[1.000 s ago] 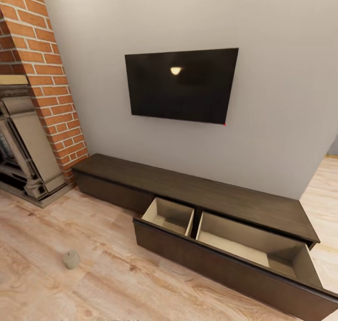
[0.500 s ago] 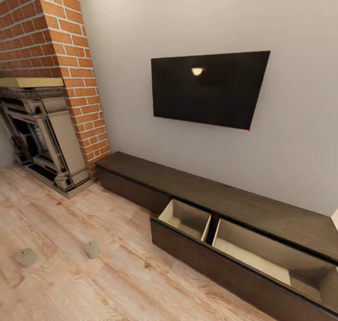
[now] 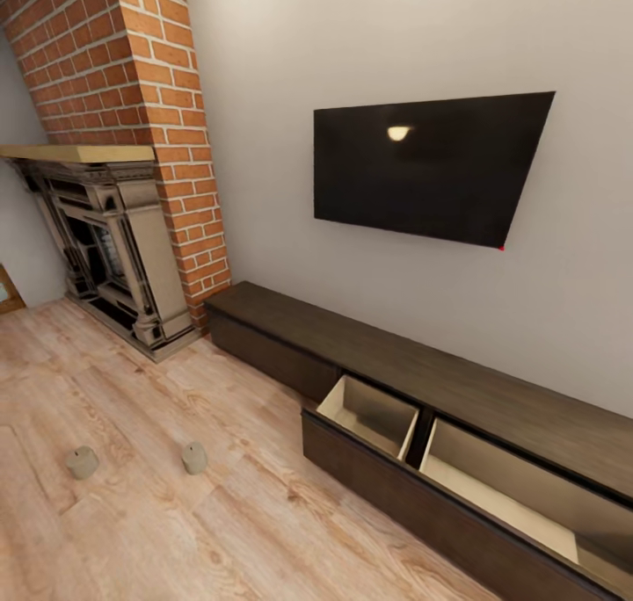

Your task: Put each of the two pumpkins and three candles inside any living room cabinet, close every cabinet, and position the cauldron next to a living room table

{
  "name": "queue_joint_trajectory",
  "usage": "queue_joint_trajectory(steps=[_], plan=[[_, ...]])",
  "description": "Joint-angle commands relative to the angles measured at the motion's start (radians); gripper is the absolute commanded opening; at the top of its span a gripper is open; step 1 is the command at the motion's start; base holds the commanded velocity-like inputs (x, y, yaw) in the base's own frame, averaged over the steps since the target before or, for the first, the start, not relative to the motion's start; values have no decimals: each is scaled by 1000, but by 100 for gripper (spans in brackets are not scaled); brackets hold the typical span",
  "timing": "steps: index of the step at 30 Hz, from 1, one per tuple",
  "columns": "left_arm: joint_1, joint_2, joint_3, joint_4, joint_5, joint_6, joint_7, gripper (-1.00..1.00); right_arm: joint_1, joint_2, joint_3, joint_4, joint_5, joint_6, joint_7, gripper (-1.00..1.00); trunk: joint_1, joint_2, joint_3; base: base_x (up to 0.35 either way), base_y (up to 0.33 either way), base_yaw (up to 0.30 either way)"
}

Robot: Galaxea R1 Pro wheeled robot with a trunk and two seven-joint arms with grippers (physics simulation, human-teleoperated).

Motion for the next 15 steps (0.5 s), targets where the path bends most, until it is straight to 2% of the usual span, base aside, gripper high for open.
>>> queue_joint_trajectory(steps=[1,4,6,8,11,15], plan=[[-1,0,-7,1,15,-18,-3,100,-1,0,9,1,-9,0,-5,100,0,0,-1,127,64,12],[0,-2,3,6,43,-91,-2,100,-1,0,8,1,-8,9,6,100,0,0,-1,126,153,5],[0,-2,8,8,57,-135,-2,100,-1,0,6,-1,-9,12,51,100,0,0,-1,95,241,1],[0,-1,9,10,62,-148,-1,100,-1,0,3,-4,-9,12,106,100,0,0,-1,86,262,1],[0,-1,10,23,76,-155,-1,100,-1,0,3,-2,-8,9,154,100,0,0,-1,83,271,0],[0,1,9,38,116,-160,-1,100,-1,0,5,2,-3,4,167,100,0,0,-1,86,275,0]])
